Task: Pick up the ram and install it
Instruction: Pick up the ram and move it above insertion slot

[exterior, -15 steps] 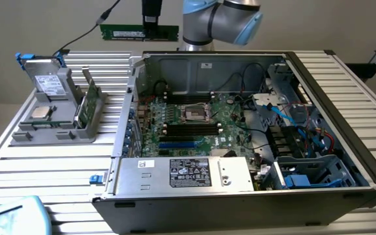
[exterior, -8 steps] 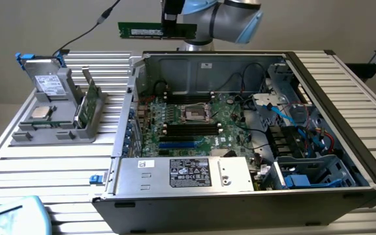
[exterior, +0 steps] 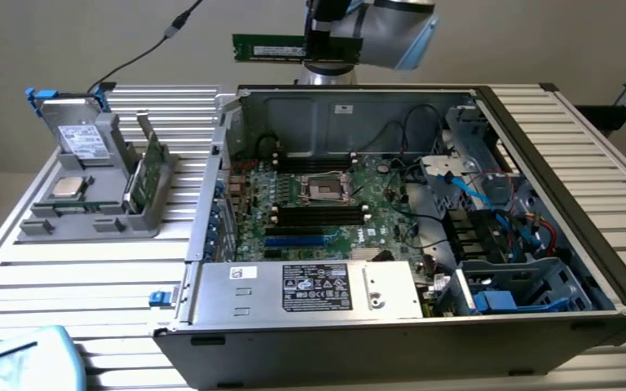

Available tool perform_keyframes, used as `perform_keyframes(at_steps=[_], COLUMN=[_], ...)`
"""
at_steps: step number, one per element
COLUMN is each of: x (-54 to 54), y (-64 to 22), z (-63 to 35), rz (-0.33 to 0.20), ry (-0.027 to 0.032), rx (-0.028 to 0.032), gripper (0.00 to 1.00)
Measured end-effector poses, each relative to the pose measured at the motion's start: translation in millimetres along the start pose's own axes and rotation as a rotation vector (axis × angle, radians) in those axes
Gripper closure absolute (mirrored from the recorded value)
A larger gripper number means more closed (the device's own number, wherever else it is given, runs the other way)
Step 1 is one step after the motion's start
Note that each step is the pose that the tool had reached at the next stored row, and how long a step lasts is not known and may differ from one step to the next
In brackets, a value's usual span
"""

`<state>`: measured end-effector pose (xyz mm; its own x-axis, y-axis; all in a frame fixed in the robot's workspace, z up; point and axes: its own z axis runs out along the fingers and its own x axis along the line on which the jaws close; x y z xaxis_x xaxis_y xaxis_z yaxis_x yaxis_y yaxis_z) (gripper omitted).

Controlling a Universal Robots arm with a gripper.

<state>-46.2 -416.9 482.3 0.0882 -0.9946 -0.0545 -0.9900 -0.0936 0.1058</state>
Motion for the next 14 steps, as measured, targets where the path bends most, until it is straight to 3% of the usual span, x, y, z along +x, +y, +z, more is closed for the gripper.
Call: perform_keyframes(at_steps=[6,14], x=[2.0,3.1], y=[-22.4,-32.6], z=[-2.4,3.3], rz=[0.000,0.028], ry=[-0.0003,-0.0048], rx=[0.0001,0.0017], gripper=[0.86,0.86])
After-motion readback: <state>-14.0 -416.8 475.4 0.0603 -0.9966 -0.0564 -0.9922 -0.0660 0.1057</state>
